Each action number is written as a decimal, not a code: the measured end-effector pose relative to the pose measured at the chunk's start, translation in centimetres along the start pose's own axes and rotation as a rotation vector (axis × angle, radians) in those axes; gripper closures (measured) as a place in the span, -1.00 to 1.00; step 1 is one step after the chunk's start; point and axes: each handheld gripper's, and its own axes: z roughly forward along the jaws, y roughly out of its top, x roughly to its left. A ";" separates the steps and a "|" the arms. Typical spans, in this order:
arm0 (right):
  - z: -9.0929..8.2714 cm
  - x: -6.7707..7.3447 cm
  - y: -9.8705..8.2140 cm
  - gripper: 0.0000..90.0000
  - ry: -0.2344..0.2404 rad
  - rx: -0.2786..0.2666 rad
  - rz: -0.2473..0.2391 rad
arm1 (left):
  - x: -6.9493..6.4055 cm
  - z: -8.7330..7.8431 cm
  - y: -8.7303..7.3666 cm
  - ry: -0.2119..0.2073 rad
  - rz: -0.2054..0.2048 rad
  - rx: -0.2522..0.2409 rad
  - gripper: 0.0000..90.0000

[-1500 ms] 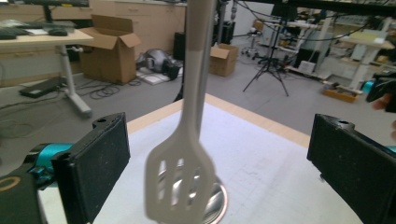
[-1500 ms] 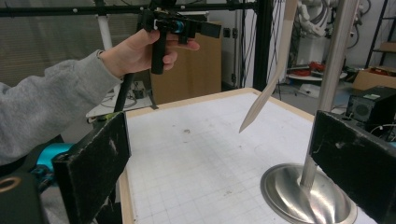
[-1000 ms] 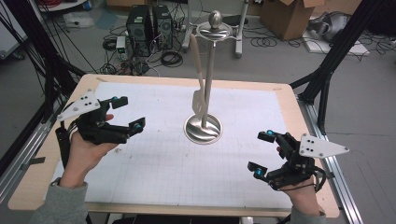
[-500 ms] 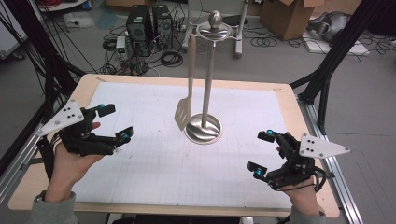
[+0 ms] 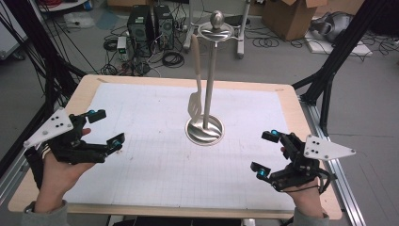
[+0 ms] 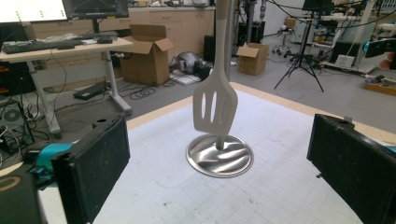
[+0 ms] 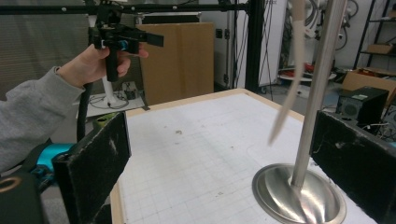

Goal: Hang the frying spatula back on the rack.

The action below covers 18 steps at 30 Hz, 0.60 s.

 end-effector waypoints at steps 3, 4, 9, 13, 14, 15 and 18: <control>-0.2 -0.2 0.0 -0.91 -0.015 -0.008 -0.003 | 0.2 -0.6 -0.3 -0.004 0.004 -0.009 -0.86; -0.3 -0.2 0.0 -0.91 -0.019 -0.006 0.003 | 0.3 -0.8 -0.4 -0.004 0.003 -0.013 -0.86; -0.8 -0.5 0.0 -0.91 -0.038 -0.021 0.000 | 0.7 -1.5 -1.1 0.000 0.011 -0.019 -0.86; -1.1 -0.6 -0.1 -0.91 -0.051 -0.022 0.006 | 0.9 -1.9 -1.5 0.001 0.012 -0.031 -0.86; -1.2 -0.7 -0.1 -0.91 -0.054 -0.024 0.012 | 0.9 -2.0 -1.5 0.006 0.009 -0.032 -0.86; -1.2 -0.8 -0.2 -0.91 -0.060 -0.028 0.011 | 1.0 -2.1 -1.6 0.012 0.006 -0.032 -0.86; -1.5 -0.9 -0.2 -0.91 -0.099 -0.033 0.031 | 1.0 -2.2 -1.8 0.025 0.005 -0.036 -0.86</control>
